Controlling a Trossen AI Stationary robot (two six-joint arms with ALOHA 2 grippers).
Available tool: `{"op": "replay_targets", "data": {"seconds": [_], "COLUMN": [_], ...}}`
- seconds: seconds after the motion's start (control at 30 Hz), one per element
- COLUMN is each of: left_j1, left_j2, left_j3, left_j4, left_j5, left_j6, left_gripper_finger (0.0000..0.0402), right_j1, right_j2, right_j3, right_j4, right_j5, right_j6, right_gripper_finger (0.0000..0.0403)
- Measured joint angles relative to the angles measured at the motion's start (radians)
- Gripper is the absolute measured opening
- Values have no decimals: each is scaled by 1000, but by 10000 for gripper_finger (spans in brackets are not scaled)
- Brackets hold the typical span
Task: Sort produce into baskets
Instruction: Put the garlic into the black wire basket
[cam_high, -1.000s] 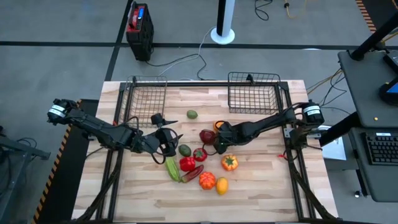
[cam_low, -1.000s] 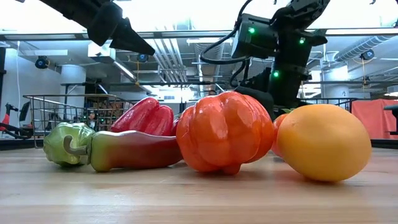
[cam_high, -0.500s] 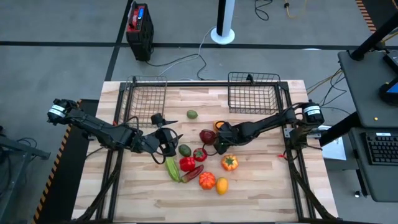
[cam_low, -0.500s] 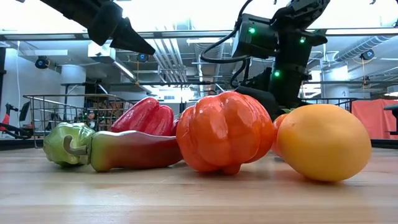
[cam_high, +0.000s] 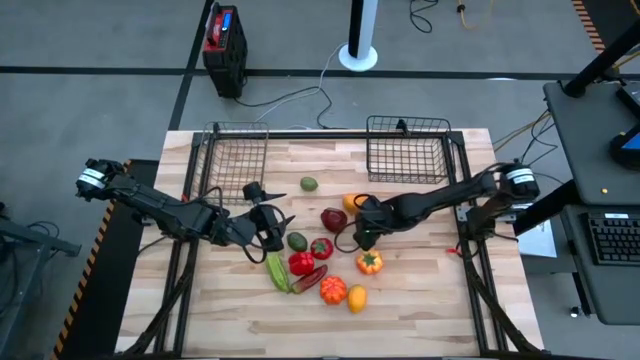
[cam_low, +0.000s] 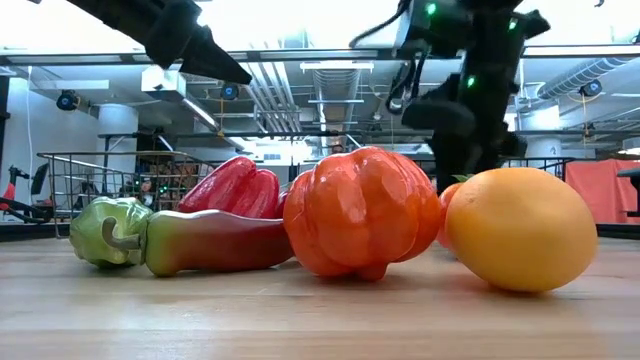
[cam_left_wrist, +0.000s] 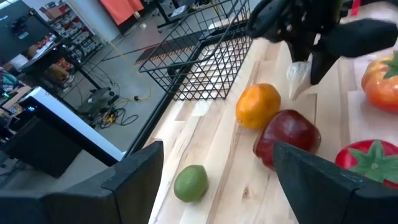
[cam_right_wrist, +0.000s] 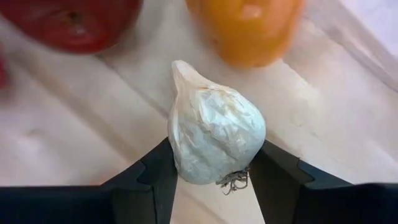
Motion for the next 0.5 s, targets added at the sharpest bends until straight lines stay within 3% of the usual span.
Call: {"op": "replay_targets", "data": {"seconds": [0.17, 0.3, 0.5], "left_j1": [-1, -1, -1], "left_j2": [0, 0, 0], "left_j3": [0, 0, 0], "left_j4": [45, 97, 135], "left_j5": [2, 33, 60], "left_j6": [-4, -13, -75], "left_gripper_finger": [284, 284, 284], "right_j1": [36, 72, 89], "right_j2": [-64, -74, -75], "right_j3": [-3, -11, -41], "right_j4": [3, 33, 157], "right_j5": [12, 99, 107], "right_j6": [-86, -145, -272], "right_gripper_finger": [165, 167, 164]}}
